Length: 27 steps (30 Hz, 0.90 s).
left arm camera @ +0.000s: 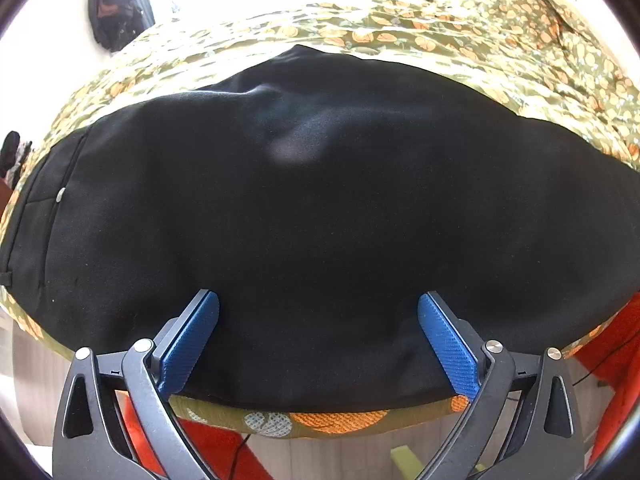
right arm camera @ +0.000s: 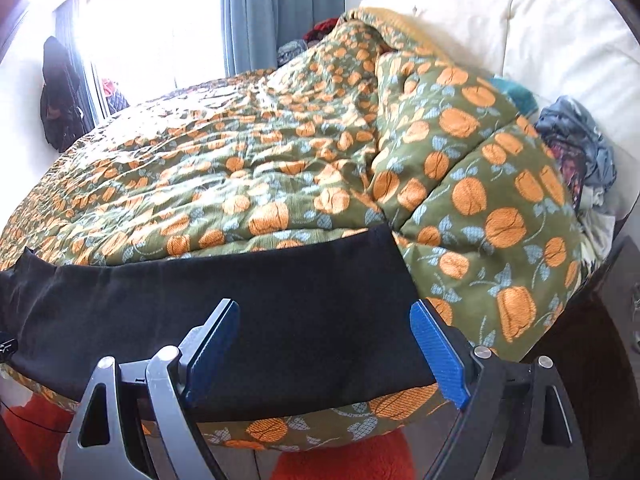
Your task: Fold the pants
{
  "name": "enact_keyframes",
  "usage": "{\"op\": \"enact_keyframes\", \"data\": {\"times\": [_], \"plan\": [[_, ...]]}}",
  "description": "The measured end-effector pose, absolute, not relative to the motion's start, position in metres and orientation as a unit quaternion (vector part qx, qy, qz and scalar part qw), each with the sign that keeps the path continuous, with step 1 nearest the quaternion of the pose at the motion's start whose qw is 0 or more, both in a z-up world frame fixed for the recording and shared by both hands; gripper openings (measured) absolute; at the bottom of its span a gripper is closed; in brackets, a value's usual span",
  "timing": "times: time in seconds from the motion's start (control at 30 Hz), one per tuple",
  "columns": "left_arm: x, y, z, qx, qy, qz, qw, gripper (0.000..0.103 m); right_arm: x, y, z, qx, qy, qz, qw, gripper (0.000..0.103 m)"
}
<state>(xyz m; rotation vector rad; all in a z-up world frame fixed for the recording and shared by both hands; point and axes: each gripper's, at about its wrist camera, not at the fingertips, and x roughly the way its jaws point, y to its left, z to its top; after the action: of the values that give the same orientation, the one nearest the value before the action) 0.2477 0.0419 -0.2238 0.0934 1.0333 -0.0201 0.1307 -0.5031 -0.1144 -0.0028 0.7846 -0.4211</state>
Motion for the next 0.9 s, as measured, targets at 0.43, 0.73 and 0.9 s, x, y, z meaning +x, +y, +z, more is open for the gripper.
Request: {"op": "enact_keyframes", "data": {"times": [0.43,0.73,0.9], "plan": [[0.241,-0.031,-0.147,0.06,0.435,-0.08,0.895,0.097,0.113,-0.508,-0.102,0.008,0.338,-0.225,0.914,0.087],[0.302,-0.16,-0.155,0.097,0.479,-0.18,0.853,0.097,0.117,-0.501,-0.108,-0.016,0.353,-0.222,0.909,0.087],[0.334,-0.21,-0.166,0.122,0.489,-0.173,0.846,0.097,0.115,-0.506,-0.108,-0.01,0.353,-0.221,0.909,0.087]]}}
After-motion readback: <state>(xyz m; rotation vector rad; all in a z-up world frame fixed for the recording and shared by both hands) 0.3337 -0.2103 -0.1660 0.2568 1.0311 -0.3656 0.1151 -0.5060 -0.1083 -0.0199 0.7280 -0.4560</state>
